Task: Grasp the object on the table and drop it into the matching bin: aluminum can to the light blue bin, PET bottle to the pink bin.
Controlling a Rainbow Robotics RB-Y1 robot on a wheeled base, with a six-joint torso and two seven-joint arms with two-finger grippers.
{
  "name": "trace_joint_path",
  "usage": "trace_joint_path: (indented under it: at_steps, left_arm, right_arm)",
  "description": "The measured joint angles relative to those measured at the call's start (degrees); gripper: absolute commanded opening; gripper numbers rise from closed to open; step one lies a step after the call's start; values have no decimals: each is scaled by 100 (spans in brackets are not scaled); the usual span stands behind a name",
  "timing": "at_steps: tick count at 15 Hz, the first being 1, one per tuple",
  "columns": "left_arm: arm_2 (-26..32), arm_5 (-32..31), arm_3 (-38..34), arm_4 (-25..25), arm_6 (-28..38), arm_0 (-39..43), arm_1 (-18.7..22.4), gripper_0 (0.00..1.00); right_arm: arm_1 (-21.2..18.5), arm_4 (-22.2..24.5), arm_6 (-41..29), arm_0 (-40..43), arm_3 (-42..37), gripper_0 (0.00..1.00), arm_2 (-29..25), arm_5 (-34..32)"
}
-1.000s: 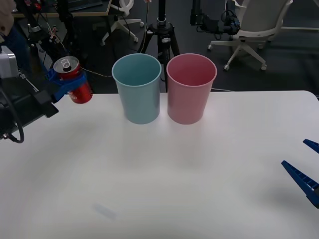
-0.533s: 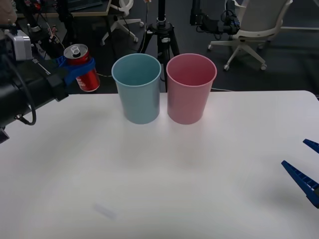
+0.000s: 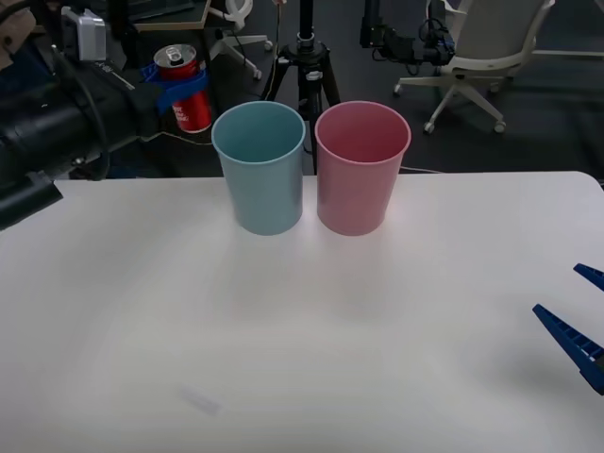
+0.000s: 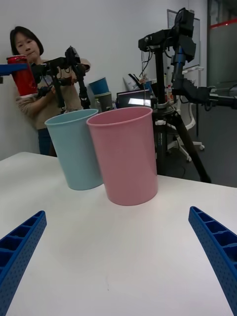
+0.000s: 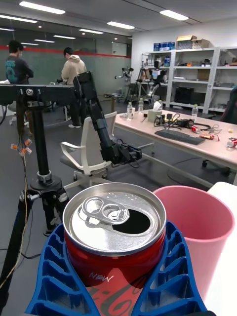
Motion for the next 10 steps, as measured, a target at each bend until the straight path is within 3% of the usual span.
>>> trace_joint_path:
  at_steps: [5,10]
  left_arm:
    - [-34,-3,947,-662,-58,-723,-686,0]
    - [-29,-4,1123,-1290,-64,-833,-1172,0]
  right_arm:
    - [0,0,0,0,0,100,0,0]
    - [0,0,0,0,0,100,0,0]
